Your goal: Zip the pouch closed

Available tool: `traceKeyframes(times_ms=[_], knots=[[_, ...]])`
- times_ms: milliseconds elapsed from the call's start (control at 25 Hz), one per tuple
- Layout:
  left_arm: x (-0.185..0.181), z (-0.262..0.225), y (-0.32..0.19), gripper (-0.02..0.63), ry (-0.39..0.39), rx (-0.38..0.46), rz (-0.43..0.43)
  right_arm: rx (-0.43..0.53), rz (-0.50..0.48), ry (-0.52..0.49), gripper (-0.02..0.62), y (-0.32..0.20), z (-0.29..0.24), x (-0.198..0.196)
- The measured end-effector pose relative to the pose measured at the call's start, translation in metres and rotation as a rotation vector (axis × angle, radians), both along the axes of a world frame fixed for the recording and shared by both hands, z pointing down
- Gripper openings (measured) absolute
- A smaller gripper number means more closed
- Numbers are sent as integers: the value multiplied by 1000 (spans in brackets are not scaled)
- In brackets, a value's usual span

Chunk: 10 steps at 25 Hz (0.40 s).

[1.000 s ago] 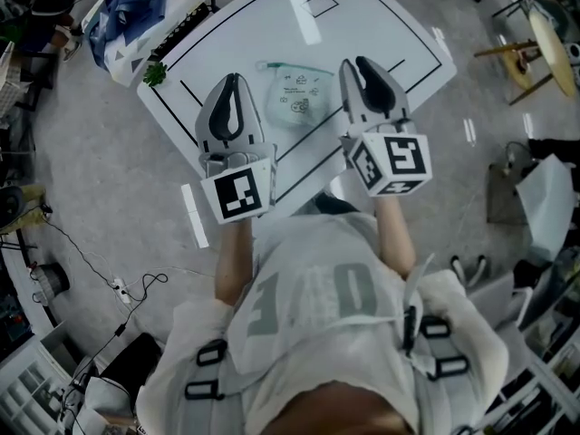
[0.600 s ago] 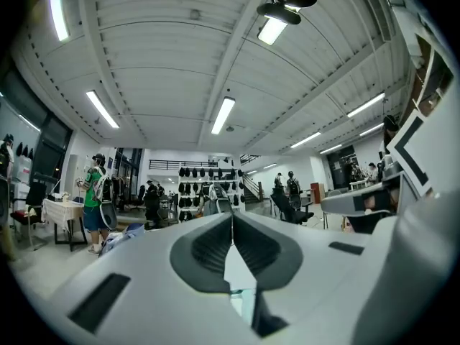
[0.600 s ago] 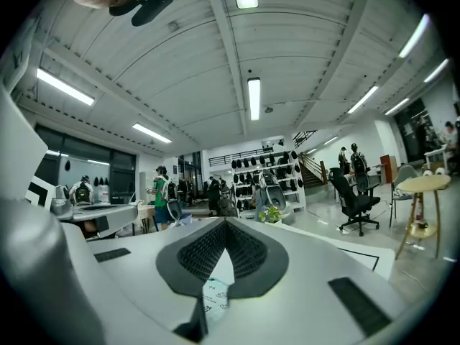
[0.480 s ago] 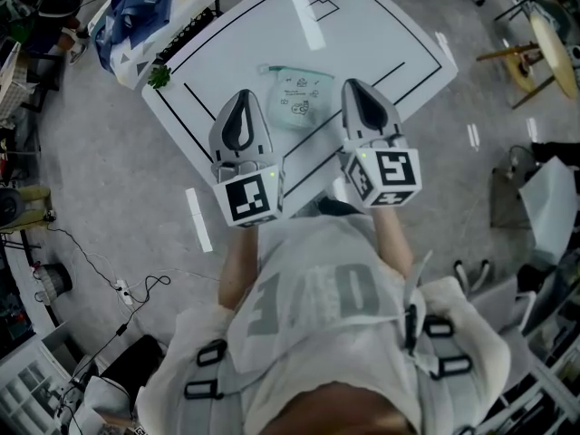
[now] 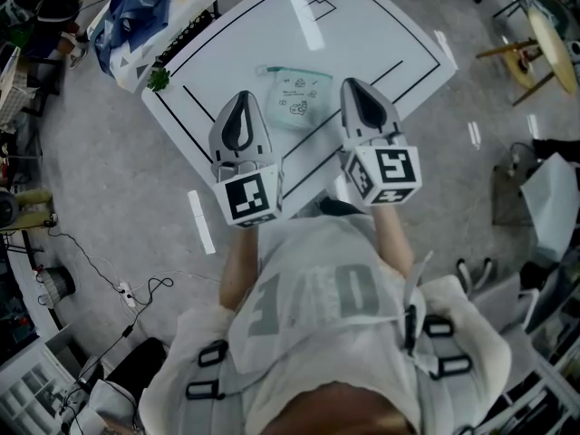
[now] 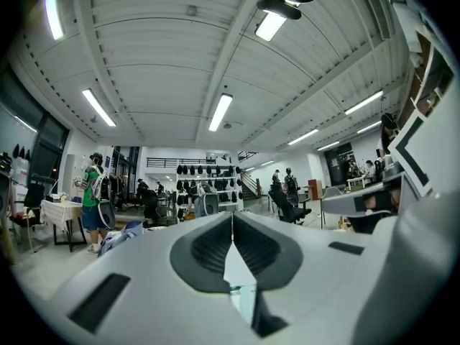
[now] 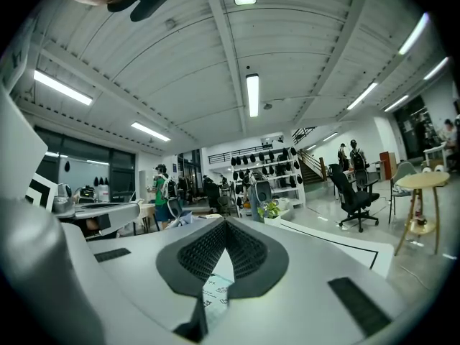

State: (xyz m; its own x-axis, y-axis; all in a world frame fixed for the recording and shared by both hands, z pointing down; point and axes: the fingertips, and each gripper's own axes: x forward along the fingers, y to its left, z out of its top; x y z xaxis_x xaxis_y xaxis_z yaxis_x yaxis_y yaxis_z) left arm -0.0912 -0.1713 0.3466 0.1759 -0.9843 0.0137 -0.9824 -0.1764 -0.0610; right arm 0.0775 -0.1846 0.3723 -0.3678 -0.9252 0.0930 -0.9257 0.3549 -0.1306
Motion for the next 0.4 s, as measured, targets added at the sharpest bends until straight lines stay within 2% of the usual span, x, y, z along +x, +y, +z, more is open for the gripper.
traceKeyframes(times_ms=[160, 400], knots=[[-2, 0, -2, 11, -22, 1, 10, 0, -6, 5, 9, -1, 0, -2], [-4, -1, -3, 11, -10, -10, -1, -15, -10, 1, 9, -1, 2, -2]])
